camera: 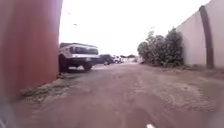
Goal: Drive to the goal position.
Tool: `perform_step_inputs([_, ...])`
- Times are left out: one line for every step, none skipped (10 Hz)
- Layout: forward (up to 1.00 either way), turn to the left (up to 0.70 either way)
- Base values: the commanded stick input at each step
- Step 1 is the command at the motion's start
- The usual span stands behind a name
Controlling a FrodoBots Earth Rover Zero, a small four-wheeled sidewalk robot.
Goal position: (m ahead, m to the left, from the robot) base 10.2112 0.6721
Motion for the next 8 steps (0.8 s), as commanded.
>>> perform_step_inputs([0.85,-0.03])
perform_step_inputs([0.85,-0.01])
perform_step_inputs([0.85,0.0])
perform_step_inputs([0.85,0.0])
perform_step_inputs([0.44,0.0])
perform_step_inputs([0.85,0.0])
perform_step_inputs([0.85,0.0])
perform_step_inputs([0.85,0.0])
